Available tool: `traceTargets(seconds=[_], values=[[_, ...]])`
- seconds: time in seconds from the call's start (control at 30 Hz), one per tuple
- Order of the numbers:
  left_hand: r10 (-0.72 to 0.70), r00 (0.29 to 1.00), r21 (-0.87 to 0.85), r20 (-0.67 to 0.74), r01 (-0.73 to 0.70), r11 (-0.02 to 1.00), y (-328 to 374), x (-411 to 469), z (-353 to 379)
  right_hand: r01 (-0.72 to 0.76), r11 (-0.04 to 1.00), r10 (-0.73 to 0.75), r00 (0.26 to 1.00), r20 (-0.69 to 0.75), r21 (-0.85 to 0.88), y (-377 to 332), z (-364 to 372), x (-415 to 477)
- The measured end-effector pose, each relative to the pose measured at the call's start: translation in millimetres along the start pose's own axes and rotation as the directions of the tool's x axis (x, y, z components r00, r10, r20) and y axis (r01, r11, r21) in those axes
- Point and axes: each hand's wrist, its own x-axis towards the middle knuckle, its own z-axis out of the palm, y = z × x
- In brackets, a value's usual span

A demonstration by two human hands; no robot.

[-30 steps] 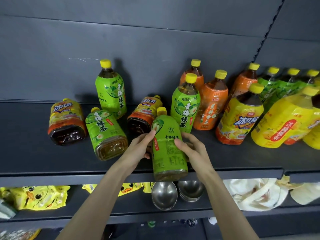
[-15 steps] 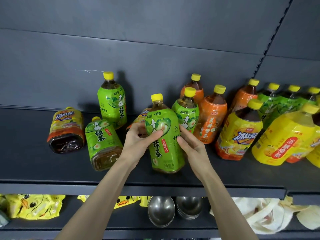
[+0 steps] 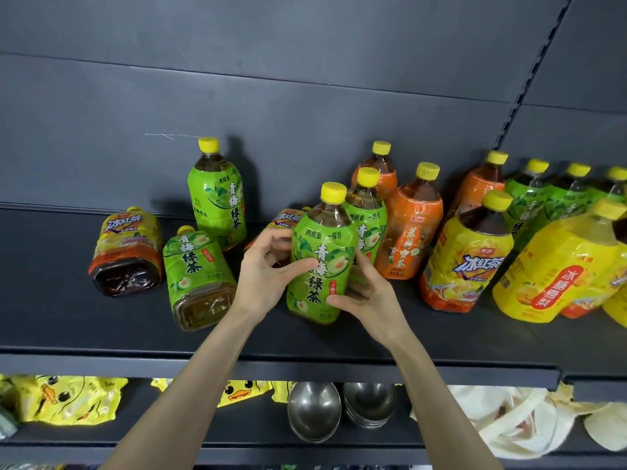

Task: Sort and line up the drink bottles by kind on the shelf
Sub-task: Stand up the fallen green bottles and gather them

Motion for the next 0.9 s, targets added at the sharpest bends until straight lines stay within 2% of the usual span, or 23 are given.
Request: traceTargets(seconds=[0.47,0.63,0.73,0.9], values=[[0.03,1.0,0.164,-0.008,-0.028,0.986,1.5,-17.5,1.5,0.023,0.974,-0.023,1.0,0.003,-0.225,-0.4,6.1,-9.8],[0.028,1.0,0.285,0.014,-0.031,0.958,7.2,-20.0,-1.4,0.021,0.937,-0.045,0.997,-0.061,-0.35,-2.7,6.4,-14.0],[-0.029,0.999,0.32,0.036,0.016,0.947,11.1,-22.3,-5.0,0.033,0.9,-0.095,0.988,-0.121,-0.434,-6.6,6.7,-19.1],[0.039,0.998,0.47,-0.053,-0.009,0.883,16.7,-32.2,-11.7,0.108,0.864,-0.229,0.954,-0.193,-0.491,-16.2,13.0,-34.8]])
